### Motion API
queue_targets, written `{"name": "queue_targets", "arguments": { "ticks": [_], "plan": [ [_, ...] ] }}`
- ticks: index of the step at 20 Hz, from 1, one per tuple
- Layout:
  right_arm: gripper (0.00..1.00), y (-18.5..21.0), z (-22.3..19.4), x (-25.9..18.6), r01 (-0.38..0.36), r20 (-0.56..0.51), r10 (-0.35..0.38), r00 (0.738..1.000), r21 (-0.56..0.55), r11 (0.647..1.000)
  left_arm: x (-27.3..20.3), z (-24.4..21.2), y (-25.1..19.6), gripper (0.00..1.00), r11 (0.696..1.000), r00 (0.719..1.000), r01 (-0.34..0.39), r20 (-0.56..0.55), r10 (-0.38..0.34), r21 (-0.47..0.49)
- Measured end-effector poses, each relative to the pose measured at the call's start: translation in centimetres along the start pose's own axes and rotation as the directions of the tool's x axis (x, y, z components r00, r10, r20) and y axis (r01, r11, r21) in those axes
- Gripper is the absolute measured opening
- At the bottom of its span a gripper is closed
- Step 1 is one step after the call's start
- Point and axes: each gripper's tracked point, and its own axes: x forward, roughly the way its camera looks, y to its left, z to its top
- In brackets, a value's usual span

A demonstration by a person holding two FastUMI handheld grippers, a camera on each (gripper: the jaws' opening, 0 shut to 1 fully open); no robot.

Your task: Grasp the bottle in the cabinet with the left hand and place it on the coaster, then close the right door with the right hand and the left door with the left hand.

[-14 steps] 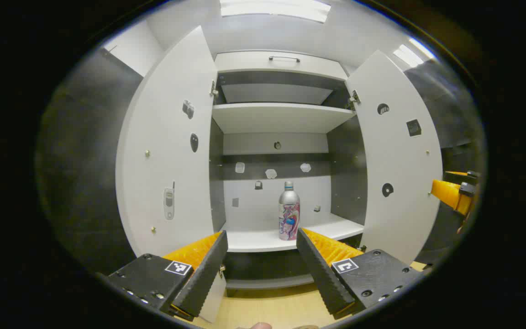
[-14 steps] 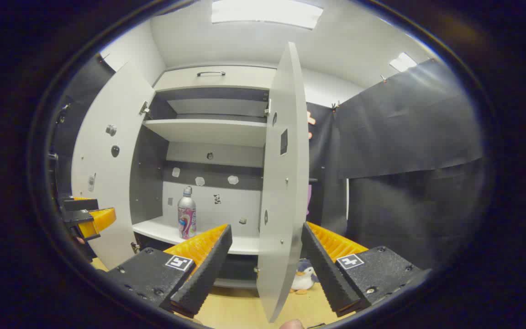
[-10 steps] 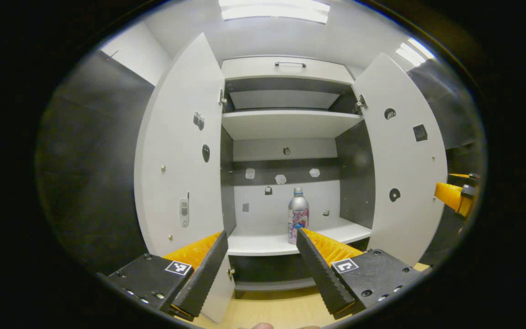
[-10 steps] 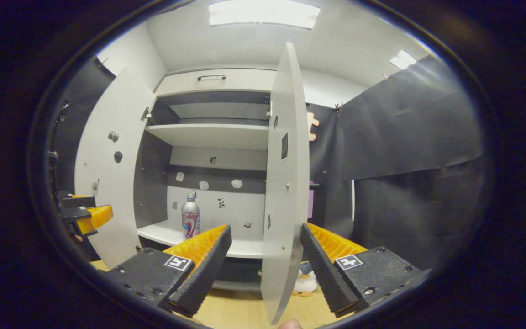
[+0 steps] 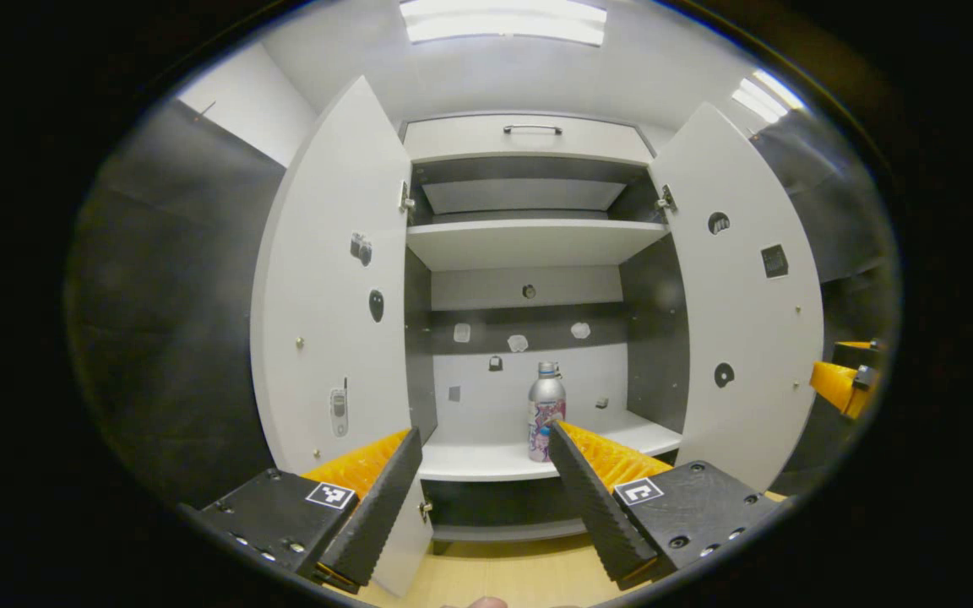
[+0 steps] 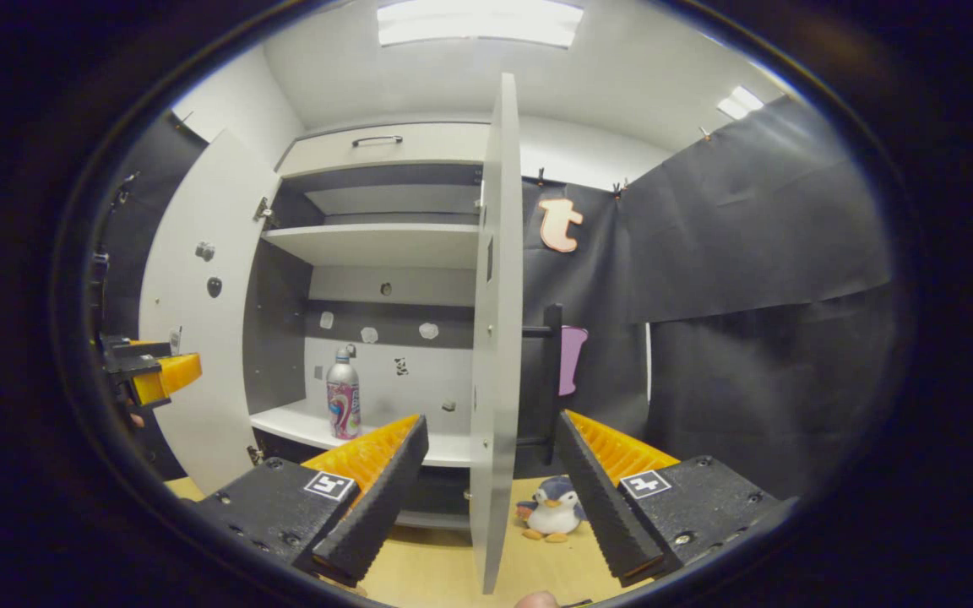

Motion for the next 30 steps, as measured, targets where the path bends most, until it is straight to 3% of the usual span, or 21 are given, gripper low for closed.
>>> {"name": "queue_targets", "arguments": {
  "ticks": [18,30],
  "plan": [
    [0.99,-1.6,-1.3,-1.9,0.059,-0.061,-0.06,0.996,-0.017,0.998,3.1,-4.7,-3.4,0.96,0.996,0.988,0.087,-0.129,-0.088,-0.017],
    [0.99,-3.6,-1.1,-1.7,0.146,-0.049,-0.147,0.988,-0.017,0.989,10.0,-5.9,-5.1,0.98,0.994,0.984,0.104,-0.143,-0.107,-0.027]
  ]
}}
